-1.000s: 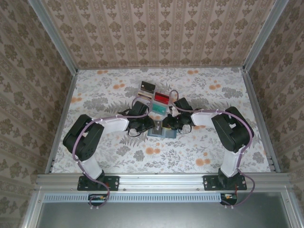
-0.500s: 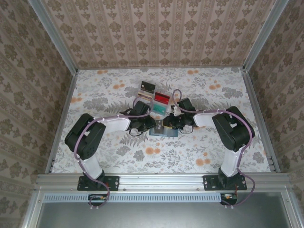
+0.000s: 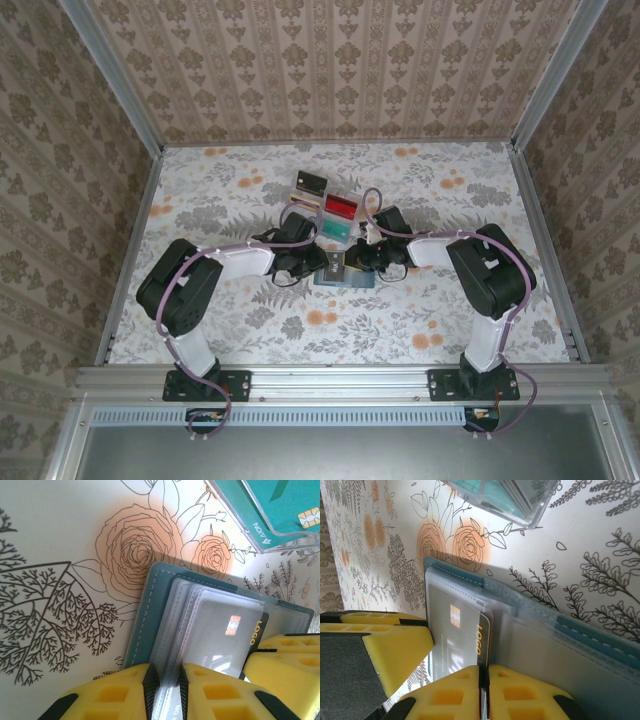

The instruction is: Take the credit cards out of the card holder

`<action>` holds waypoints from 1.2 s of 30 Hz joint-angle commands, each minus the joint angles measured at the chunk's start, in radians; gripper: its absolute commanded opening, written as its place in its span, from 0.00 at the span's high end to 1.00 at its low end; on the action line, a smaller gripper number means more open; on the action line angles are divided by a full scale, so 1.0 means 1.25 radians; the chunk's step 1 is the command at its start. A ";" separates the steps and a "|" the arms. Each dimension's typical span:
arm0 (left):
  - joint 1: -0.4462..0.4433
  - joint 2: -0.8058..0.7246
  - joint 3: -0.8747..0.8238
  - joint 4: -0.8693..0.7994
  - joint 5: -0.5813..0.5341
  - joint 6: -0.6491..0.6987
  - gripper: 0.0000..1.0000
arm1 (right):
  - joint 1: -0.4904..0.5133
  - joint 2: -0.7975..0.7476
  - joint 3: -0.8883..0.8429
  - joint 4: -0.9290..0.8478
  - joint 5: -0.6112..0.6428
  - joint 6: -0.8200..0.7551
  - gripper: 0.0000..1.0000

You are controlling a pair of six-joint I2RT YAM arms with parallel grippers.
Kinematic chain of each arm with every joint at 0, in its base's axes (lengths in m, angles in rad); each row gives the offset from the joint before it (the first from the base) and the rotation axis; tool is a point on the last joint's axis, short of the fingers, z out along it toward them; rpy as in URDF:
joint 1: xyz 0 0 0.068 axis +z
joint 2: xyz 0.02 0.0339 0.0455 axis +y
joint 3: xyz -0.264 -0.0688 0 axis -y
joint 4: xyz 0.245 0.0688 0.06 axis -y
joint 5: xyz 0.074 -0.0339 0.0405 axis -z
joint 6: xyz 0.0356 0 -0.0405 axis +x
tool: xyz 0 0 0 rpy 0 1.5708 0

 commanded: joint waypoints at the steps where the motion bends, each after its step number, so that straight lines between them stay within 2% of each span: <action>1: -0.012 0.037 -0.017 -0.126 -0.030 0.008 0.74 | 0.000 0.002 0.009 -0.031 -0.015 -0.028 0.90; 6: -0.010 -0.007 -0.027 -0.161 -0.062 0.012 0.66 | -0.013 -0.043 -0.006 -0.087 0.009 -0.067 0.92; 10: 0.001 -0.039 -0.034 -0.159 -0.059 0.018 0.66 | -0.025 -0.052 -0.008 -0.131 0.023 -0.098 0.92; 17: 0.006 -0.074 0.018 -0.176 -0.042 0.076 0.66 | -0.028 -0.043 -0.002 -0.124 0.009 -0.094 0.91; 27: -0.005 -0.094 0.061 -0.191 -0.039 0.104 0.69 | -0.028 -0.019 0.019 -0.134 -0.022 -0.089 0.77; 36: -0.031 -0.037 0.085 -0.146 0.012 0.110 0.74 | -0.026 -0.001 0.024 -0.116 -0.038 -0.071 0.73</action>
